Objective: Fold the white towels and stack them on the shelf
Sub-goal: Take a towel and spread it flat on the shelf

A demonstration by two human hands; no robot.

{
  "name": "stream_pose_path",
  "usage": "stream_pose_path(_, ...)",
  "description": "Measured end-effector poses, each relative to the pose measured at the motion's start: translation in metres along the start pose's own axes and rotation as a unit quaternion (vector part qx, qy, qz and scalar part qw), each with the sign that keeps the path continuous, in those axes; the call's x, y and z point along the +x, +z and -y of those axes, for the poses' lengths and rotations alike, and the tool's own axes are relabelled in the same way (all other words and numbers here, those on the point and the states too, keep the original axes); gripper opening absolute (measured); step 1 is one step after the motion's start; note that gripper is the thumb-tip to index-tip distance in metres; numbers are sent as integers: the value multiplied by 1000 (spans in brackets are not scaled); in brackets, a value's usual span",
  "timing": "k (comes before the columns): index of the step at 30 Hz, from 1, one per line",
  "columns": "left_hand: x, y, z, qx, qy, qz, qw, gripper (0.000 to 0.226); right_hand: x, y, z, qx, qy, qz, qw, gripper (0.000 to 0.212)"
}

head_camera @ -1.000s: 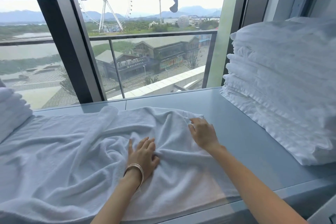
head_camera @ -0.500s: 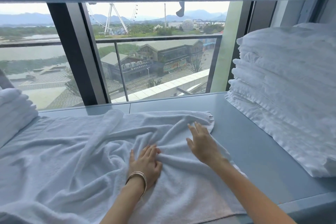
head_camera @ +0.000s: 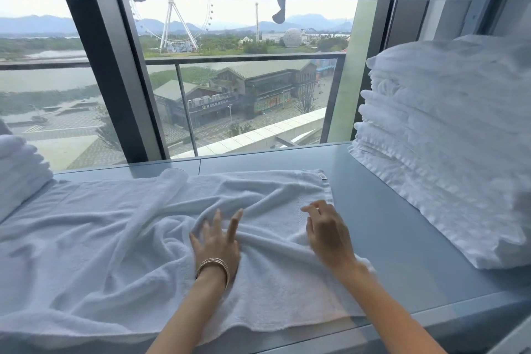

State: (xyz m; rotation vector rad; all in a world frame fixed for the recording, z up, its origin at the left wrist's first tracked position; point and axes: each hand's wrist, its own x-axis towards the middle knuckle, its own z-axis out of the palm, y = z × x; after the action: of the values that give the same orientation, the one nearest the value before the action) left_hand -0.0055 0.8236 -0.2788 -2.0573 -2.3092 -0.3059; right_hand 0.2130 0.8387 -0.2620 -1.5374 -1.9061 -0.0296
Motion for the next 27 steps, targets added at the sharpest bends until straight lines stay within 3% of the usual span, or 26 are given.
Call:
stream_pose_path(2, -2, -3, 0, 2, 92, -16, 996, 84, 9, -3, 0, -57, -14, 32, 998, 31)
stream_pose_path(5, -9, 2, 6, 4, 194, -33, 980, 40, 4, 6, 0, -120, 7, 267, 956, 55)
stream_pose_path(6, -13, 1, 6, -6, 212, -41, 976, 33, 0, 9, -3, -142, 8, 306, 941, 66)
stream_pose_path(8, -17, 0, 5, -8, 210, -39, 977, 33, -3, 8, -17, -151, 24, 320, 935, 104)
stream_pose_path(9, -19, -2, 7, -7, 192, -37, 981, 34, -1, 6, -26, -155, 37, 320, 934, 112)
stream_pose_path(13, -16, -16, 19, 6, 57, -58, 997, 40, 20, -2, -61, -197, 75, 310, 927, 56)
stream_pose_path(16, -17, -14, 32, 2, -48, 44, 998, 40, 35, -6, -54, -251, 98, 273, 924, 44)
stream_pose_path(19, -17, -8, 37, -27, -28, 74, 996, 47, 24, 5, -14, -184, 45, 249, 950, 41)
stream_pose_path(22, -17, -6, 39, -105, 58, 76, 990, 65, -10, 17, 20, -85, 0, 298, 951, 56)
stream_pose_path(25, -11, -13, 59, -288, 89, -16, 953, 65, -6, 18, 0, -119, 34, 282, 951, 54)
stream_pose_path(27, -4, -18, 80, -257, 65, -103, 959, 59, 2, 10, -21, -131, 70, 278, 949, 49)
